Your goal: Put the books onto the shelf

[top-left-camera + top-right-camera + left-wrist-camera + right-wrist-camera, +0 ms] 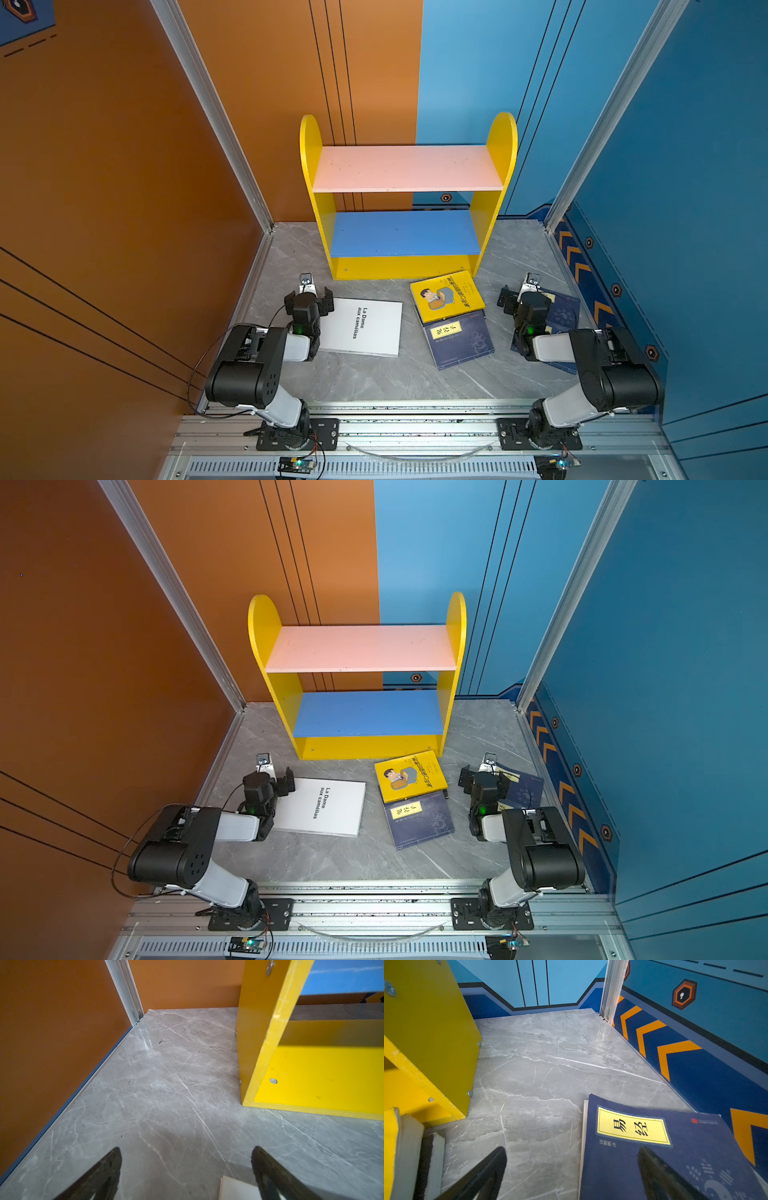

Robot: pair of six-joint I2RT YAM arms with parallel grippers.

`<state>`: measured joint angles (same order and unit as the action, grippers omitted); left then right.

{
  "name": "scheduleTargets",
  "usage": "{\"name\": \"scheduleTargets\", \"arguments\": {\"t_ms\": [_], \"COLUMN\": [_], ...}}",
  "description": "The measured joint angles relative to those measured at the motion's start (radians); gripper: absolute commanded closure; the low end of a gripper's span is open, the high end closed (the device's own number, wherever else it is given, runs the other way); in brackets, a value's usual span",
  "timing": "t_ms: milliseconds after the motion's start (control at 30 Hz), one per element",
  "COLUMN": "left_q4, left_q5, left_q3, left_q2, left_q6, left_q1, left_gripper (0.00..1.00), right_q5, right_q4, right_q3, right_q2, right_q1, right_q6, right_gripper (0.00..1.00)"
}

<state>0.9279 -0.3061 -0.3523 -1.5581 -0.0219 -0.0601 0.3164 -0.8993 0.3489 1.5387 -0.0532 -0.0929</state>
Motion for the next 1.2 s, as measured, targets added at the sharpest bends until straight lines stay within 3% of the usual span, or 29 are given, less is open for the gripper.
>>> {"name": "scheduleTargets", "arguments": {"t_ms": [533, 733, 900, 1200], "left_q4": [-0.021, -0.285, -0.552, -1.004], "left_q5": [-0.011, -0.02, 0.03, 0.194], "left_q3": [-0.001, -0.078, -0.23, -0.444], "left_q2": [0.013, 0.257, 0.43, 0.592], "left_q6": [0.0, -0.011, -0.056, -0.298], "left_q1": [0.0, 0.0, 0.0, -0.002], "left_gripper": [0.02, 0.02, 0.02, 0.02], "right_q5": [0.003, 0.017, 0.037, 0.128], "right_q4": [0.058, 0.383, 0.546, 0.896], "right_q3": [0.019, 0.225, 0.362, 0.597], "right_q2": [-0.024, -0.172, -0.271, -0.274], "right_q1": [-0.023, -0.094, -0.218, -0.521], "right_q6": [0.013, 0.026, -0.052, -0.433], "right_gripper": [0.0, 0.0, 0.0, 0.0]}}
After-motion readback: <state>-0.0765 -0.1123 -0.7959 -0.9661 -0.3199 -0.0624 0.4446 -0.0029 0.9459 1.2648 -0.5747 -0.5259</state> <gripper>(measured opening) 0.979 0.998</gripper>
